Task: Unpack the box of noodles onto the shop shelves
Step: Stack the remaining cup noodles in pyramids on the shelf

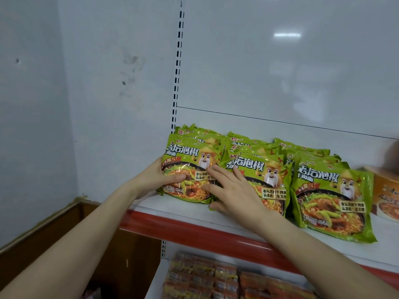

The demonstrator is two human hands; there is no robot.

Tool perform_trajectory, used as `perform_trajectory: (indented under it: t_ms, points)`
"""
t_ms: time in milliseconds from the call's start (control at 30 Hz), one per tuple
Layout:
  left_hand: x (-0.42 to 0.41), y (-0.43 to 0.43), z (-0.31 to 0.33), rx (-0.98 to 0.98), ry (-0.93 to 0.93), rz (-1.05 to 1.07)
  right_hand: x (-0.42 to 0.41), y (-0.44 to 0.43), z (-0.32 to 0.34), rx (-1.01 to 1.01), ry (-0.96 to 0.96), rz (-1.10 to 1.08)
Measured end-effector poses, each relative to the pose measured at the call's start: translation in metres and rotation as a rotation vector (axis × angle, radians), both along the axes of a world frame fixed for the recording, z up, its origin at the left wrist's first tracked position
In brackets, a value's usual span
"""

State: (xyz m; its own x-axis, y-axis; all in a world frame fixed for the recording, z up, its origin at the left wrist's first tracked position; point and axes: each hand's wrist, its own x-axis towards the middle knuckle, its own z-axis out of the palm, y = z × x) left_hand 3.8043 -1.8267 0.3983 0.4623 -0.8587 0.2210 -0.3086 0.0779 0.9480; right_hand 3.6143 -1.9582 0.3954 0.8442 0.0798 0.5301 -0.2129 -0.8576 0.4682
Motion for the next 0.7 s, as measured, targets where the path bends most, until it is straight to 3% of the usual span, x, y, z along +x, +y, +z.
perform_trajectory:
  t_ms: [167, 267, 400, 700]
  points:
    - [0.015, -0.001, -0.001, 0.033, 0.059, 0.066, -0.001, -0.002, -0.004, -0.014, -0.011, 0.000]
    - [0.016, -0.008, 0.003, 0.007, 0.091, 0.000, -0.001, -0.006, -0.004, -0.040, -0.013, 0.004]
    - [0.016, -0.012, 0.009, 0.006, 0.061, -0.070, 0.002, -0.010, -0.003, -0.040, -0.025, 0.022]
    - [0.015, -0.015, 0.003, -0.064, 0.009, 0.011, 0.010, -0.013, -0.005, -0.042, -0.047, 0.036]
